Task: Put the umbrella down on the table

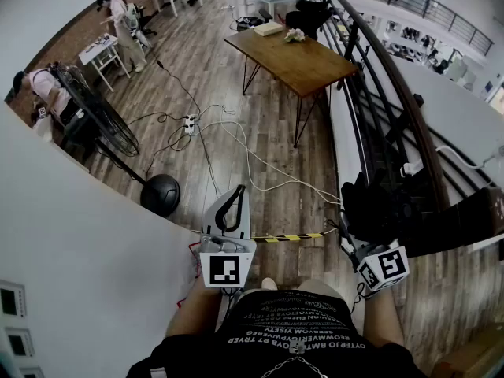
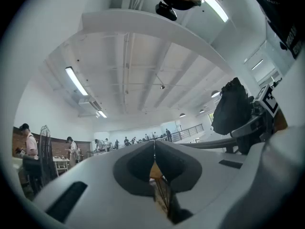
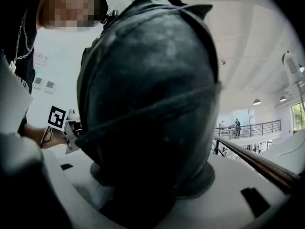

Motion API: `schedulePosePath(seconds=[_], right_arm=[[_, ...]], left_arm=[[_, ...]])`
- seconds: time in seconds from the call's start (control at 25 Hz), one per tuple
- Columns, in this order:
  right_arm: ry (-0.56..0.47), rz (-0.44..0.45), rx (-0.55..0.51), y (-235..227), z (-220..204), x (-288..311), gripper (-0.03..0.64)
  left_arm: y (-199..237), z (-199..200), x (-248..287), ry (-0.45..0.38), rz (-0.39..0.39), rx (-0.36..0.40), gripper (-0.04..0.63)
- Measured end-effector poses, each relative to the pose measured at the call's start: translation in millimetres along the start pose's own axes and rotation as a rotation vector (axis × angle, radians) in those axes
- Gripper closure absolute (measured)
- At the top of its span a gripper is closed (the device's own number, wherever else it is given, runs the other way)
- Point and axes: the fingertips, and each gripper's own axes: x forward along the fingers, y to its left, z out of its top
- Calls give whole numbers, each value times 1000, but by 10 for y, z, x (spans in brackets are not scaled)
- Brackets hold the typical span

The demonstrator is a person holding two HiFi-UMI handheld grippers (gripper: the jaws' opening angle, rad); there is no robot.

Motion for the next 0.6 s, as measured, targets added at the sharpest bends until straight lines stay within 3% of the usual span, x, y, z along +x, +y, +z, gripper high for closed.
schedulePosePath(seconds=[0.4, 0.6], right_arm=[[27, -23, -23, 171, 31, 21, 341], [37, -25, -9, 142, 16, -12, 339]], left_arm=[[84, -91, -126, 35, -24, 24, 565], [95, -229, -124, 47, -28, -6, 565]])
